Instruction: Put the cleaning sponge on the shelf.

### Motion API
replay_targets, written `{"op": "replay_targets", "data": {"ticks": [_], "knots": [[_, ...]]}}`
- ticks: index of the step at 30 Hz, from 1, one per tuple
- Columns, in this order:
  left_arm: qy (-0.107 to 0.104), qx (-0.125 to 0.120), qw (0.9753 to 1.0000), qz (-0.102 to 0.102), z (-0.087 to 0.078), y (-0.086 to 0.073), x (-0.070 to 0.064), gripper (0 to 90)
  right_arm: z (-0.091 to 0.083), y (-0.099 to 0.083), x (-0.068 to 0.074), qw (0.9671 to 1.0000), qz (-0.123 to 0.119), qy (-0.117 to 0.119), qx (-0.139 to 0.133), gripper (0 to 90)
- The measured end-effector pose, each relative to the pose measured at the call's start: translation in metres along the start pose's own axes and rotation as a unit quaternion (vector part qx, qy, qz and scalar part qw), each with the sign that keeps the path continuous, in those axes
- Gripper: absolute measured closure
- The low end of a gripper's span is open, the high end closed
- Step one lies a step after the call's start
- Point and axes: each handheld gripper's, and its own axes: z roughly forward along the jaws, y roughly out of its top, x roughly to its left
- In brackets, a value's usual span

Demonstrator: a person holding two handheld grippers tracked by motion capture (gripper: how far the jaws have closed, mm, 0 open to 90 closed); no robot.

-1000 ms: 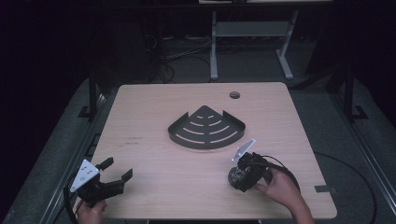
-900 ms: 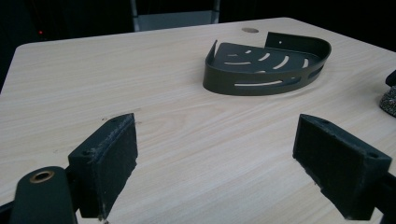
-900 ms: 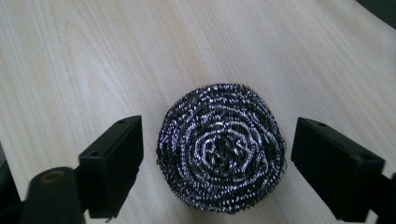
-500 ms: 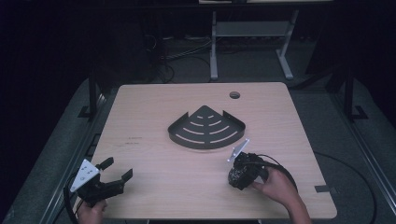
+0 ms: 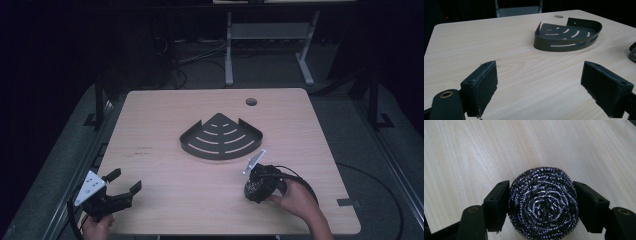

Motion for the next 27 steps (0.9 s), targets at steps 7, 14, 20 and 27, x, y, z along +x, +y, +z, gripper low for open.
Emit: {"op": "replay_targets", "data": {"ticks": [7, 14, 20, 27], "knots": [[0.0, 0.0, 1.0, -0.002, 0.0, 0.0, 0.001, 13.1, -0.002, -0.002, 0.001, 1.0, -0.002, 0.005, 0.001, 33.3], [0.001, 0.001, 1.0, -0.002, 0.0, -0.001, 0.002, 13.1, -0.005, -0.001, 0.001, 1.0, -0.004, 0.005, -0.003, 33.5], [0.001, 0.003, 1.0, 0.0, 0.0, -0.001, 0.002, 13.1, -0.014, 0.002, 0.0, 0.9999, -0.008, 0.002, -0.01, 33.6], [0.001, 0.002, 1.0, -0.003, 0.0, -0.001, 0.003, 13.0, -0.024, 0.004, -0.003, 0.9998, -0.005, 0.004, -0.021, 33.6]]}}
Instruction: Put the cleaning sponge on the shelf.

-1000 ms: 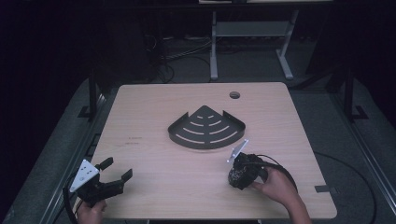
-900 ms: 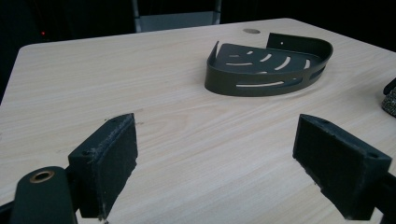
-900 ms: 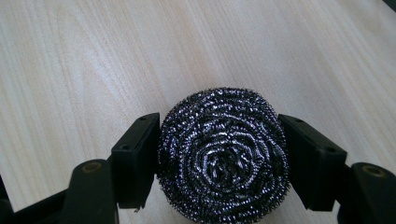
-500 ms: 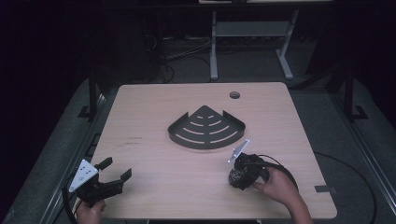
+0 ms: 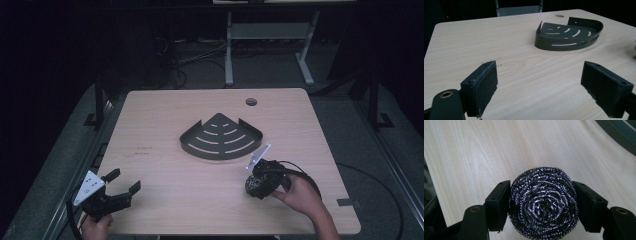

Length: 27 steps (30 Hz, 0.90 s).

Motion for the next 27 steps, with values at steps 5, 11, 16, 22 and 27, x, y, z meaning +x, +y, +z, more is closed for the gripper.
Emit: {"op": "replay_targets", "data": {"ticks": [5, 11, 16, 22, 27], "knots": [[0.0, 0.002, 1.0, 0.002, 0.0, 0.0, -0.001, 13.1, -0.006, 0.004, -0.002, 1.0, -0.002, 0.001, -0.004, 33.6], [0.002, 0.002, 1.0, 0.003, 0.0, 0.0, -0.001, 13.1, -0.01, 0.01, -0.005, 1.0, -0.006, 0.003, -0.006, 33.6], [0.003, 0.004, 1.0, 0.004, 0.0, 0.0, -0.001, 13.1, -0.015, 0.015, -0.008, 0.9999, -0.006, 0.006, -0.009, 33.6], [0.004, 0.005, 1.0, 0.003, 0.0, 0.0, -0.002, 13.1, -0.02, 0.019, -0.012, 0.9998, -0.009, 0.007, -0.015, 33.6], [0.004, 0.004, 1.0, 0.007, 0.0, 0.0, -0.003, 13.1, -0.021, 0.019, -0.019, 0.9995, -0.003, 0.016, -0.027, 33.6]]}}
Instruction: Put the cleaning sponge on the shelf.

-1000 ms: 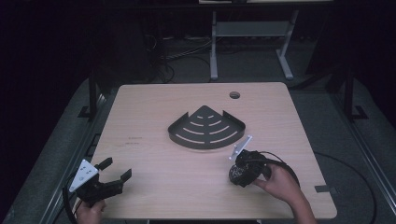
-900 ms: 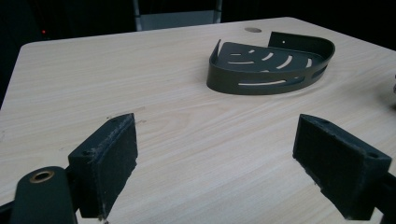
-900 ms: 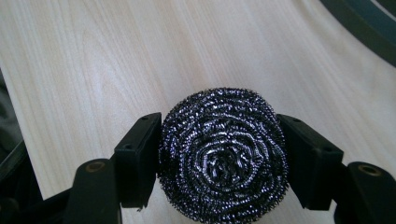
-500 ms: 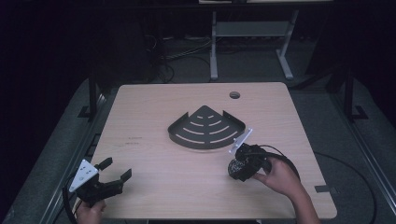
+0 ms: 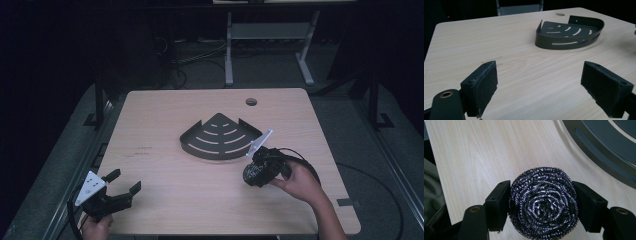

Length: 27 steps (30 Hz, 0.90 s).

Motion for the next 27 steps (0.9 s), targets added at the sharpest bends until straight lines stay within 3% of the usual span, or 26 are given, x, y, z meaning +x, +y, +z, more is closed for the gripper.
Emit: {"op": "replay_targets", "data": {"ticks": [17, 27], "knots": [[-0.001, 0.002, 1.0, 0.003, 0.001, 0.0, -0.003, 13.1, -0.003, 0.016, -0.011, 0.9999, -0.001, 0.011, -0.006, 33.6], [0.002, 0.001, 1.0, 0.001, 0.0, 0.0, -0.001, 13.1, 0.002, 0.032, -0.021, 0.9999, -0.003, 0.014, 0.007, 33.6]]}}
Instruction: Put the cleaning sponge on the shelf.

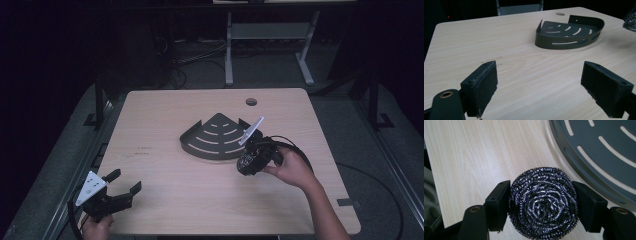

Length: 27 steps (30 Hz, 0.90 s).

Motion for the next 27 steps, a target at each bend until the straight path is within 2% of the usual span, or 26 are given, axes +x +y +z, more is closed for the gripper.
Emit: {"op": "replay_targets", "data": {"ticks": [22, 27], "knots": [[0.0, 0.001, 1.0, -0.002, 0.0, 0.0, 0.001, 13.1, -0.005, 0.023, -0.012, 1.0, -0.002, 0.007, 0.003, 33.6], [0.0, 0.001, 1.0, -0.002, 0.0, -0.001, 0.001, 13.1, -0.008, 0.027, -0.015, 0.9999, 0.0, 0.011, -0.006, 33.6]]}}
